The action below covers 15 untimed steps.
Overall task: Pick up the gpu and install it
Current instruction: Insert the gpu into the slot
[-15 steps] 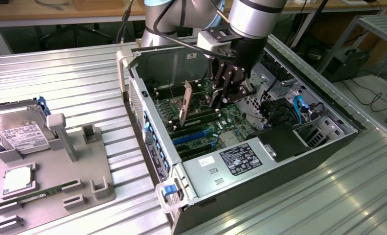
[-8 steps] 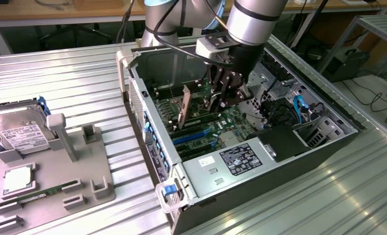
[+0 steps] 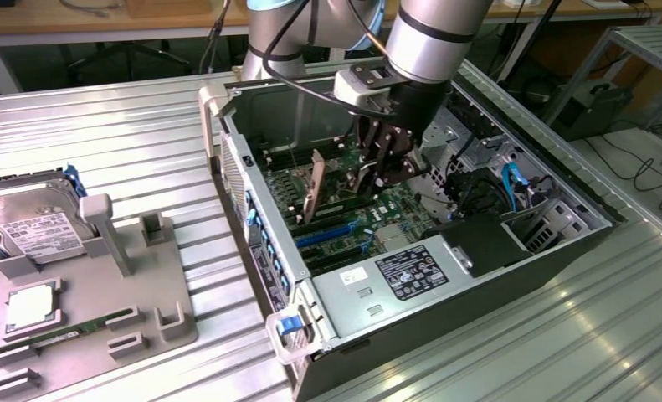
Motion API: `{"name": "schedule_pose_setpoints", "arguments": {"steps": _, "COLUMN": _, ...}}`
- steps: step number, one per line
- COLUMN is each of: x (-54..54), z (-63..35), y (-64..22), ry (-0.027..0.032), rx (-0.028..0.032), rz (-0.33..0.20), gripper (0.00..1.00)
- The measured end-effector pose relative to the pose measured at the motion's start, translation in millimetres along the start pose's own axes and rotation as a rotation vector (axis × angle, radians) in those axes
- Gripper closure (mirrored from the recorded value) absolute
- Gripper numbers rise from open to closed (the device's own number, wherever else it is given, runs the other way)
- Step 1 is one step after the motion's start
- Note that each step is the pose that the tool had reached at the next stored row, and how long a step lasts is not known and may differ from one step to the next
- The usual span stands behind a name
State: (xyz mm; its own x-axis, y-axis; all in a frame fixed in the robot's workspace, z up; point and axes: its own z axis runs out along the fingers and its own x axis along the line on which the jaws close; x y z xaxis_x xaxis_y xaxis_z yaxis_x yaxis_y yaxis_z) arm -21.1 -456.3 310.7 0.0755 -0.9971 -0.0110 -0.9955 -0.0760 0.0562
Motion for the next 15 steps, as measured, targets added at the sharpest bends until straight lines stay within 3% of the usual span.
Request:
{"name": "schedule_pose_setpoints", "arguments": {"steps": 4, "x": 0.0, "z": 2.6, "y": -0.5, "ry": 0.0000, "rx": 0.0001, "rz": 0.000, "gripper": 0.72}}
{"name": "schedule_pose_setpoints", "arguments": {"steps": 15, "x": -7.8, "z": 22.9, "y": -2.6, "ry": -0.0016, "rx": 0.0003, "rz": 0.028, "gripper": 0.72}}
